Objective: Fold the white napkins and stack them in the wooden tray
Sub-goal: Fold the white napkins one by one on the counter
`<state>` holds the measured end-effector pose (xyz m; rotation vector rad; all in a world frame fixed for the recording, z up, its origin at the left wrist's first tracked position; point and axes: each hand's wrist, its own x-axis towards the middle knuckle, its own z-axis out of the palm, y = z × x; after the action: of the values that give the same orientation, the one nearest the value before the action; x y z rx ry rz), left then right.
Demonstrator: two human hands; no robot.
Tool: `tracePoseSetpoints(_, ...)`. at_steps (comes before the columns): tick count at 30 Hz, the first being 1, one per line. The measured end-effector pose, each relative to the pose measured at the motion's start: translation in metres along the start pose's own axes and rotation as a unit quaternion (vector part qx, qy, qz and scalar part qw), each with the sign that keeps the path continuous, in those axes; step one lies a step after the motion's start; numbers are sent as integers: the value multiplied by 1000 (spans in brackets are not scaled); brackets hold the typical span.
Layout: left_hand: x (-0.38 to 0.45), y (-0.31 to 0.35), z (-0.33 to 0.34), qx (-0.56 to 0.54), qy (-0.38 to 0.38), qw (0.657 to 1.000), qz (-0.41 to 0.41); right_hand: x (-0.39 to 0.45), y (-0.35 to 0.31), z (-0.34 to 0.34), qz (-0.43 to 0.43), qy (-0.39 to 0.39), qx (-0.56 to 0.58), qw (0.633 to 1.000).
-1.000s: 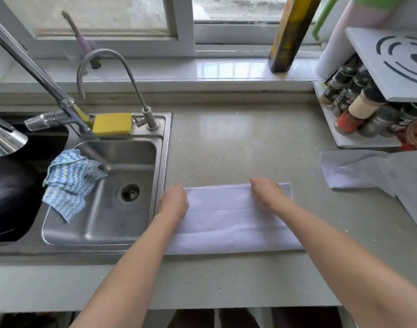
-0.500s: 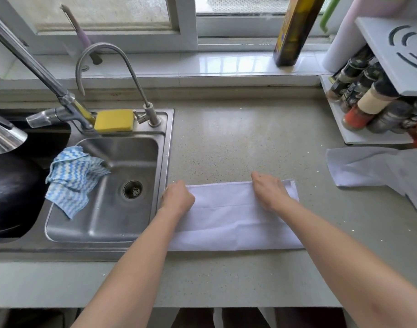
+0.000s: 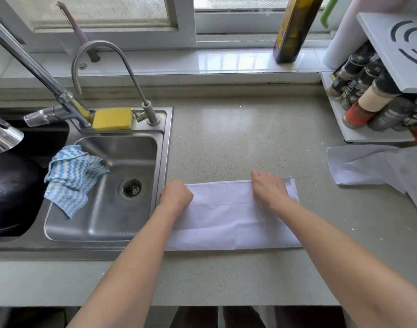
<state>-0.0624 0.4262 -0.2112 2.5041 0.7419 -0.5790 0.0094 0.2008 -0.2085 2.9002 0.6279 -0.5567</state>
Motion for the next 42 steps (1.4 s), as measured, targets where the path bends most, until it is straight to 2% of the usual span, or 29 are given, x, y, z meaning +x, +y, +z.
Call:
tracePoseSetpoints(1,0,0,-1,-3,-2,1000,2,-3,-2,0,-2,23,-26,999)
tracePoseSetpoints(3,0,-1,-2,-8,-4,1000,5,-10,-9,3,-10,115,-85,990)
tracePoseSetpoints(5,0,-2,-3,-8,-3,1000,10,-19,-23,11,-22,184,-50,981)
tracePoseSetpoints(8,-2,-3,-5,0,-1,1000,16,-37,-48,30,-42,152,109,982)
tracePoseSetpoints(11,-4,-4,-7,6,-9,1000,17,-45,-58,52,-23,81,119,989)
tracePoseSetpoints(13,-5,-3,-8,-3,-9,1000,17,-45,-55,64,-14,64,117,991)
tracePoseSetpoints(15,-8,-5,-7,-17,46,998,37,-43,-54,69,-14,74,108,991)
tracePoseSetpoints(16,-13,-6,-1,-19,113,991,64,-41,-54,69,-16,78,105,991)
tracePoseSetpoints(18,-32,-3,21,-14,238,960,147,-40,-55,71,-13,88,102,991)
tracePoseSetpoints(19,-46,1,35,-8,253,949,186,-40,-56,72,-10,93,99,991)
tracePoseSetpoints(21,-68,2,65,67,187,953,229,-42,-57,73,-10,92,96,991)
tracePoseSetpoints(23,-76,-9,90,153,119,960,202,-41,-55,72,-12,83,97,992)
tracePoseSetpoints(27,-74,-23,101,184,137,957,178,-47,-63,67,-6,110,118,987)
tracePoseSetpoints(29,-73,-22,102,178,150,956,179,-63,-76,72,-32,126,126,984)
tracePoseSetpoints(33,-73,-23,103,186,149,955,176,-84,-69,90,-50,108,120,986)
tracePoseSetpoints(42,-72,-15,95,217,115,954,173,-105,19,99,105,83,121,984)
